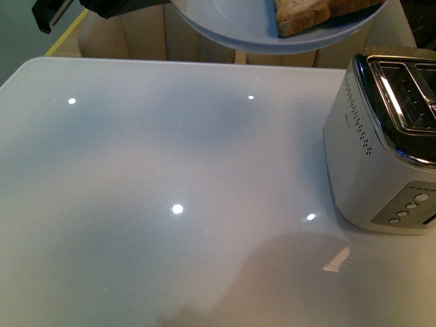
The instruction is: Left arm holds plate, right arm toasts bread
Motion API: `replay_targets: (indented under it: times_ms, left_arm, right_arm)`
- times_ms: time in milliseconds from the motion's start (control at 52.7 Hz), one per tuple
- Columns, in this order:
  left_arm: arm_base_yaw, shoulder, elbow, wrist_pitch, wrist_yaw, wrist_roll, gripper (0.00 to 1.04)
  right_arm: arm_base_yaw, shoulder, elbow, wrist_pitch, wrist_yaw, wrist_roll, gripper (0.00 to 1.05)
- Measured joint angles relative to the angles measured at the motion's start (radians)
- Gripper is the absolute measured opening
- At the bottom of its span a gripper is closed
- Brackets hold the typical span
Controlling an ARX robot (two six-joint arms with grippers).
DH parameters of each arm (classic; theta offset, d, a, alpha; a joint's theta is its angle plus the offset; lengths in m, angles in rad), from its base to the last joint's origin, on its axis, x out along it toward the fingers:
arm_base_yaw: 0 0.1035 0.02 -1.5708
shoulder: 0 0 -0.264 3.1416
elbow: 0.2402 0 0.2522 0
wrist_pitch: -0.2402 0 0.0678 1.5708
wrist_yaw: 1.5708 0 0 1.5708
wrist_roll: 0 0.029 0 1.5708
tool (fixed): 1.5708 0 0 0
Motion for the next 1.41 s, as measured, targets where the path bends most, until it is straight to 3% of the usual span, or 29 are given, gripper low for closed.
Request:
replay_targets:
  times_ms: [133,285,437,703,1082,1405]
  left_arm:
    - [0.002,-0.001,0.0,0.0,-0.002,-0.001,0.03]
    - [0.0,-0.001,0.0,0.0,0.001,-0.001,0.03]
    - [0.0,-0.001,0.0,0.0,0.001,-0.002,0.03]
    - [0.0,-0.001,0.0,0.0,0.001,-0.002,0.03]
    - [0.0,-0.001,0.0,0.0,0.001,-0.002,0.03]
    - [0.0,-0.001,0.0,0.0,0.001,-0.002,0.03]
  right_arm:
    - [-0.051,0.082,0.028,0.08,-0.056,0.016,0.96]
    - [-0.049,0.206,0.076,0.174,-0.039,0.059,0.96]
    - [0.041,0.424,0.201,0.4,-0.011,0.205,0.96]
    - [0.163,0.679,0.361,0.639,0.025,0.455,0.96]
    - [0.265,0.892,0.458,0.707,0.098,0.59,0.96]
    - [0.291,0.965,0.484,0.748,0.09,0.623,0.46]
